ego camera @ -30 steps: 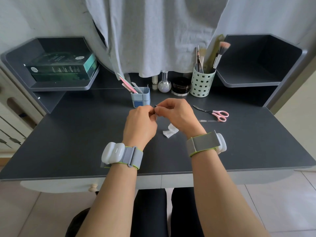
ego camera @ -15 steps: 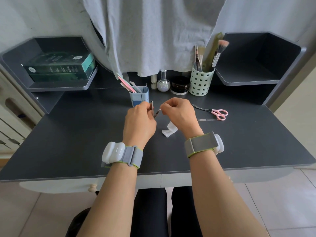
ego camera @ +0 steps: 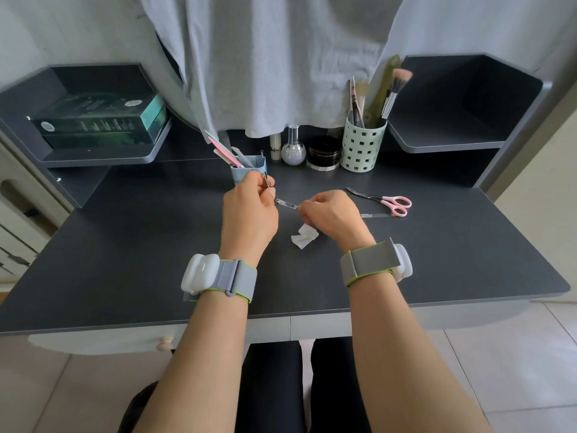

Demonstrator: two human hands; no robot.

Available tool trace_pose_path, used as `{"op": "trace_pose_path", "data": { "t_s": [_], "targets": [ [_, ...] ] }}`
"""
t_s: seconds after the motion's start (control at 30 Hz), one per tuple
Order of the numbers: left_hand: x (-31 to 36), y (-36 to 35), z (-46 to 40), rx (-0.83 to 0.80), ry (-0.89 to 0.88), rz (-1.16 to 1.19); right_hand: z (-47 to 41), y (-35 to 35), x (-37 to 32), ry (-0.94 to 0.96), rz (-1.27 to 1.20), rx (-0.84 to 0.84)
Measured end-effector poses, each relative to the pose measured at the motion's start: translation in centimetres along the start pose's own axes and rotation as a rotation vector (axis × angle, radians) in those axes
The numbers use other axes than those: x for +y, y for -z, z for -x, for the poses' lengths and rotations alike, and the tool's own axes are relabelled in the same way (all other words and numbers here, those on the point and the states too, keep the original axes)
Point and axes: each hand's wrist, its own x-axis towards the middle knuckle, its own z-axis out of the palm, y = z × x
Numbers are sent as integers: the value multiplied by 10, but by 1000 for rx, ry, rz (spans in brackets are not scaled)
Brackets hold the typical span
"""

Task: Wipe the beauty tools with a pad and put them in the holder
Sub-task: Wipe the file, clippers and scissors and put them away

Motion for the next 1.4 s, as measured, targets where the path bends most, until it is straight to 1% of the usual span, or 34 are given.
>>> {"op": "trace_pose_path", "data": {
  "t_s": [0.1, 0.2, 0.27, 0.47, 0.67, 0.73, 0.8, 0.93, 1.07, 1.17, 1.4],
  "targets": [
    [1, 3, 1, 25, -4, 2, 4, 5, -1, 30, 52, 9],
    [-3, 4, 2, 61, -15, -60, 8, 13, -2, 44, 142, 13],
    [-4, 4, 2, 78, -11, -99, 10, 14, -2, 45, 222, -9],
    [0, 5, 5, 85, -34, -51, 14, -1, 4, 25, 351, -89],
    [-5, 9, 7, 83, -35, -60, 20, -7, 5, 68, 389, -40],
    [-7, 10, 8, 77, -37, -45, 21, -4, 2, 59, 365, 3],
    [-7, 11, 8, 70, -35, -30, 21, 1, -3, 74, 291, 67],
    [-4, 8, 11, 46, -3, 29, 21, 6, -18, 183, 101, 217],
    [4, 6, 15, 17, 13, 79, 22, -2, -27, 293, 79, 286],
    [6, 7, 16, 13, 7, 73, 21, -10, -26, 309, 88, 272],
    [0, 10, 16, 26, -9, 55, 26, -14, -22, 333, 10, 150]
  ]
}}
